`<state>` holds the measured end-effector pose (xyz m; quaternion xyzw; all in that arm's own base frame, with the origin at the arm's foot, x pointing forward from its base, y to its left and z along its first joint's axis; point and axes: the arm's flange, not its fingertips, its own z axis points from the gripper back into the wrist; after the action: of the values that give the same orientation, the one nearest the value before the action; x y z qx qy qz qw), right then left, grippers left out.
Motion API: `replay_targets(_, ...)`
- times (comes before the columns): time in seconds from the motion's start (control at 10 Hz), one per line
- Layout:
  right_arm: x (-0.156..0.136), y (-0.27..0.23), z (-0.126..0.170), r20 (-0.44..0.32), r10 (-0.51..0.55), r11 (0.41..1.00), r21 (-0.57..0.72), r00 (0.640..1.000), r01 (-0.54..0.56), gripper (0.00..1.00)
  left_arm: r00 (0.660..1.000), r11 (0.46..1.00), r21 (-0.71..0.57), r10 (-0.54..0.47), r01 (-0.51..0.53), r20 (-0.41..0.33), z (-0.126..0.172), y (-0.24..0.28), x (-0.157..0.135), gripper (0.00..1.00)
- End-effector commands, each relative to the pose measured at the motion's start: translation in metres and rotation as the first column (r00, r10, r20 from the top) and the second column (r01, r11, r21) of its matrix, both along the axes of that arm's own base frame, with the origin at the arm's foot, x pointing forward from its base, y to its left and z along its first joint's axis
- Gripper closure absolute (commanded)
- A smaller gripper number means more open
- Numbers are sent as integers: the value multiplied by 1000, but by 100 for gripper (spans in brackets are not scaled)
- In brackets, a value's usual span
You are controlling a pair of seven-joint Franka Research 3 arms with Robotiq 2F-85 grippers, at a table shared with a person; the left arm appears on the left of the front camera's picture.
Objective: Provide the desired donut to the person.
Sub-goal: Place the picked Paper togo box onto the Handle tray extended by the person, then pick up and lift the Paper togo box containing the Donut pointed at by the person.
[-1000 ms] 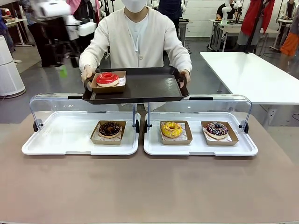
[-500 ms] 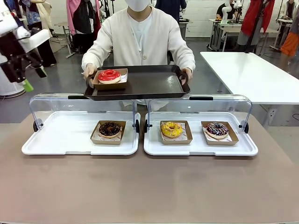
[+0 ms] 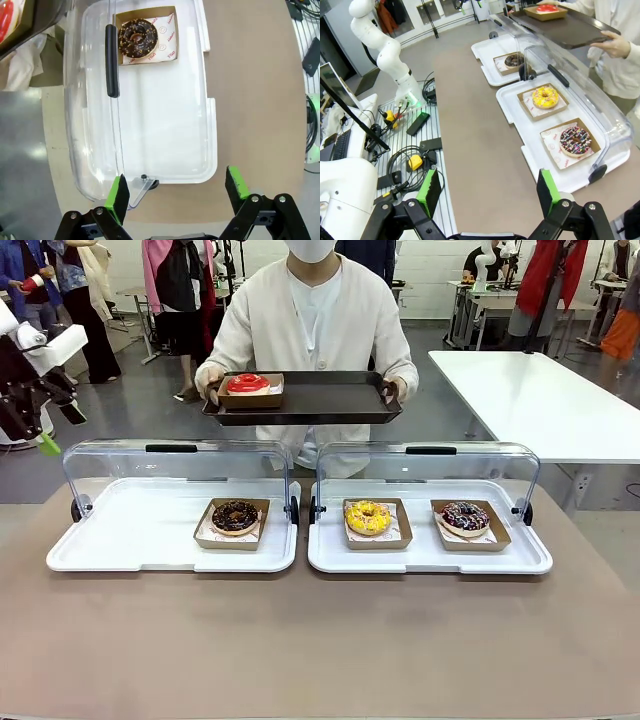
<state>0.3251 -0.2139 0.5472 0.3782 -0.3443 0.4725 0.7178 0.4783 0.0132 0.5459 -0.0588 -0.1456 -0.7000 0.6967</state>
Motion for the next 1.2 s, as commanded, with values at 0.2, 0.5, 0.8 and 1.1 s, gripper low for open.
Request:
replay_targets(0.2, -1, -1, 1, 12, 6, 1000, 12, 1000, -6, 0, 1000, 1000, -6, -2, 2, -4, 3, 0, -2, 0)
replay_targets(0.5, -1, -1, 1, 12, 6, 1000, 12, 1000, -6, 0, 1000, 1000, -6, -2, 2, -4, 3, 0, -2, 0)
replay_targets(0.8, -1, -1, 1, 12, 6, 1000, 12, 1000, -6, 0, 938, 914, -404, -125, -18, -323, 19, 51, 31, 0)
replay_targets(1.1, -1, -1, 1, 12, 6, 1000, 12, 1000, -6, 0, 907, 765, -643, -262, -14, -331, 34, 137, 34, 0)
